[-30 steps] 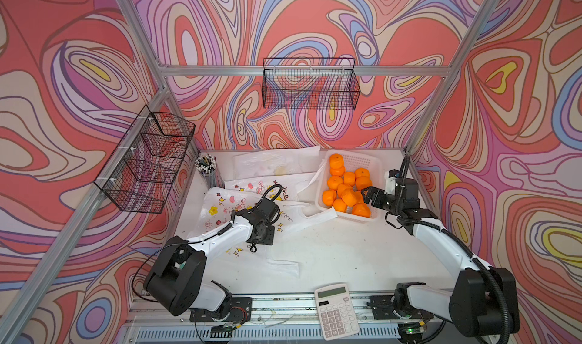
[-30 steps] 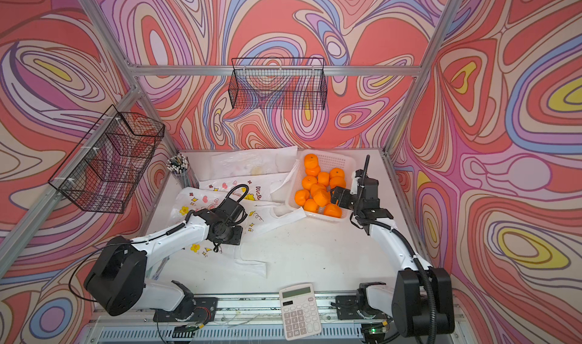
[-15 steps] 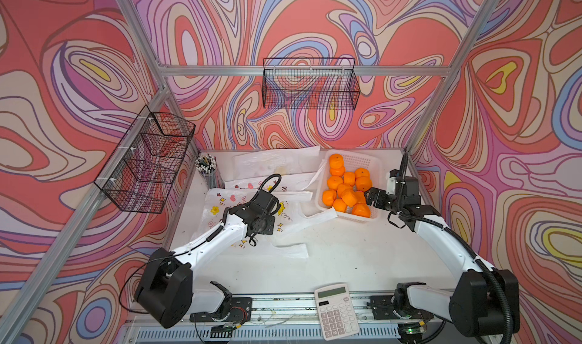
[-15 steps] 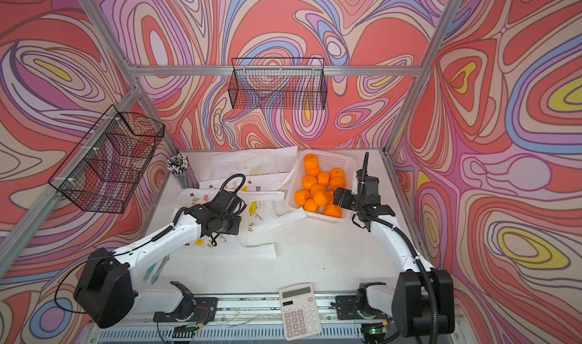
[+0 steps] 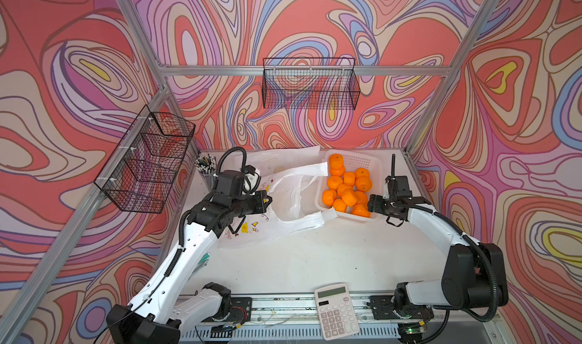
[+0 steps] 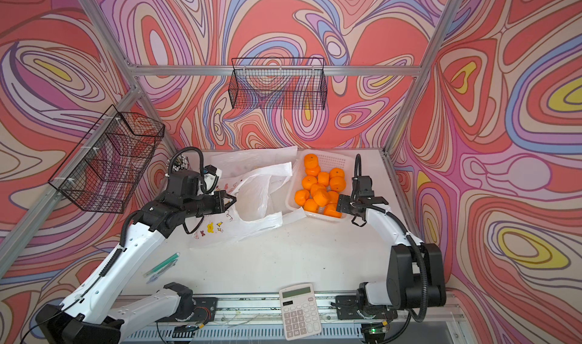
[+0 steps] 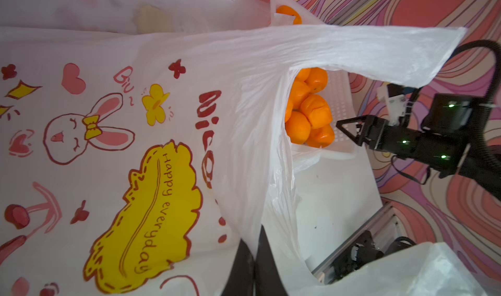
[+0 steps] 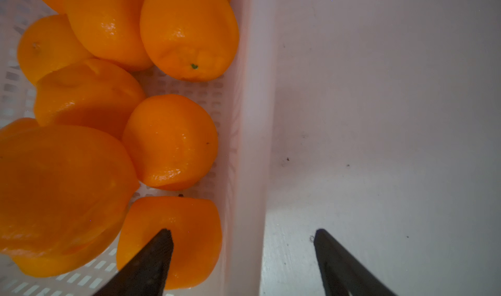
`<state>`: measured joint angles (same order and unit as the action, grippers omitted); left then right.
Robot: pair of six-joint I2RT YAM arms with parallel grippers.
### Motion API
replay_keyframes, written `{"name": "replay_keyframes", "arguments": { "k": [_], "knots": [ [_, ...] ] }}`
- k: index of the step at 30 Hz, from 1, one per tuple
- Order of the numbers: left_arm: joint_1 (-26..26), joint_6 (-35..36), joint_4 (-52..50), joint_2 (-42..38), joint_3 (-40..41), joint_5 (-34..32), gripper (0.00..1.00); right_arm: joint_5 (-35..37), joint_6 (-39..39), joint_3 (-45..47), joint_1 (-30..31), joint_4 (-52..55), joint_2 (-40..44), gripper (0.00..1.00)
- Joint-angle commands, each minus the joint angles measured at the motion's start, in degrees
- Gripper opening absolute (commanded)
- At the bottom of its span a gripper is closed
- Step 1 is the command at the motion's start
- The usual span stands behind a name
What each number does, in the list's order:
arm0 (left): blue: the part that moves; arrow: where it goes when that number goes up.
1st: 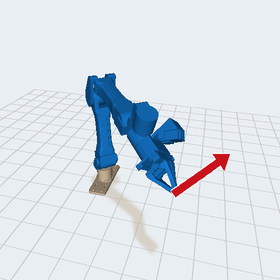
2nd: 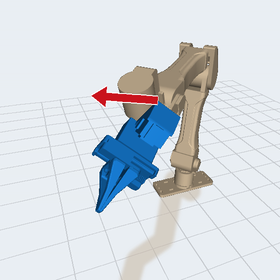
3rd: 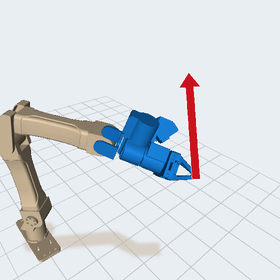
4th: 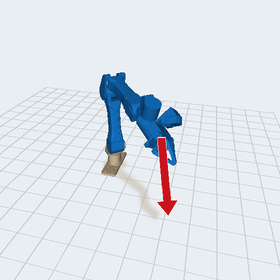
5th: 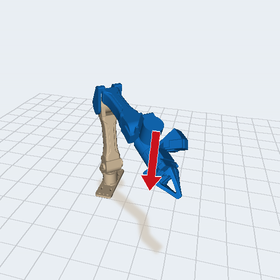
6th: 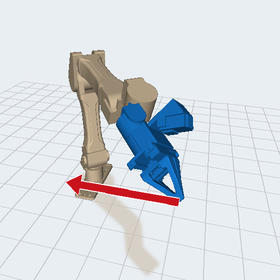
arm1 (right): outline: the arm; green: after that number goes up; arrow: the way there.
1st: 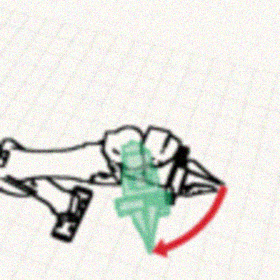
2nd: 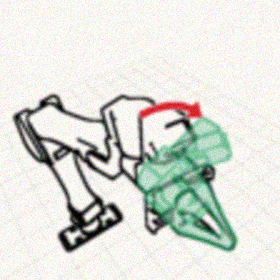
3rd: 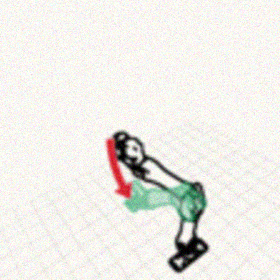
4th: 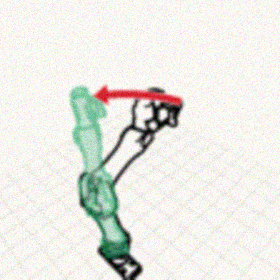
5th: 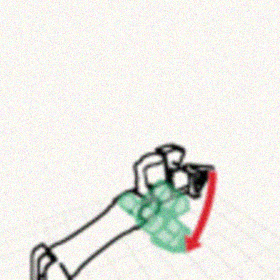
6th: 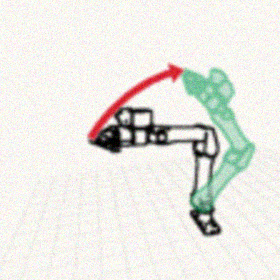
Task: Place the oranges into plastic bags & tie knots
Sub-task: Pick up the plastic bag at the center of the board, then pick up the orange from the basket.
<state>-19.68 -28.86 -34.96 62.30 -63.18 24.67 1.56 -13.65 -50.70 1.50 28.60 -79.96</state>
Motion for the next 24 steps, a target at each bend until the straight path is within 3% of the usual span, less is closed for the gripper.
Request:
{"name": "replay_keyframes", "arguments": {
  "k": [1,6,11,15,20,24],
  "knots": [
    [1.0,-5.4,3.5,1.3,-2.2,9.2,0.00,6.9,-0.1,-0.7,-0.8,2.4,0.7,0.84],
    [2.4,-11.0,7.6,3.0,-2.2,11.6,0.00,9.3,-1.3,0.6,-5.6,2.8,2.4,0.79],
    [2.8,-15.4,12.1,4.6,-1.4,12.8,0.00,14.8,-1.4,-1.2,-6.5,4.5,3.5,0.78],
    [2.7,-16.8,13.6,6.2,-1.0,13.7,0.00,7.8,-0.6,-4.8,-6.6,6.7,7.0,0.78],
    [2.8,-19.6,18.7,7.4,1.0,15.2,0.00,-8.8,-2.1,-6.2,-6.1,7.2,9.9,0.79],
    [2.7,-21.1,22.4,8.4,1.8,16.2,0.00,-11.9,-4.5,-5.3,-1.8,4.5,8.4,0.81]
  ]
}}
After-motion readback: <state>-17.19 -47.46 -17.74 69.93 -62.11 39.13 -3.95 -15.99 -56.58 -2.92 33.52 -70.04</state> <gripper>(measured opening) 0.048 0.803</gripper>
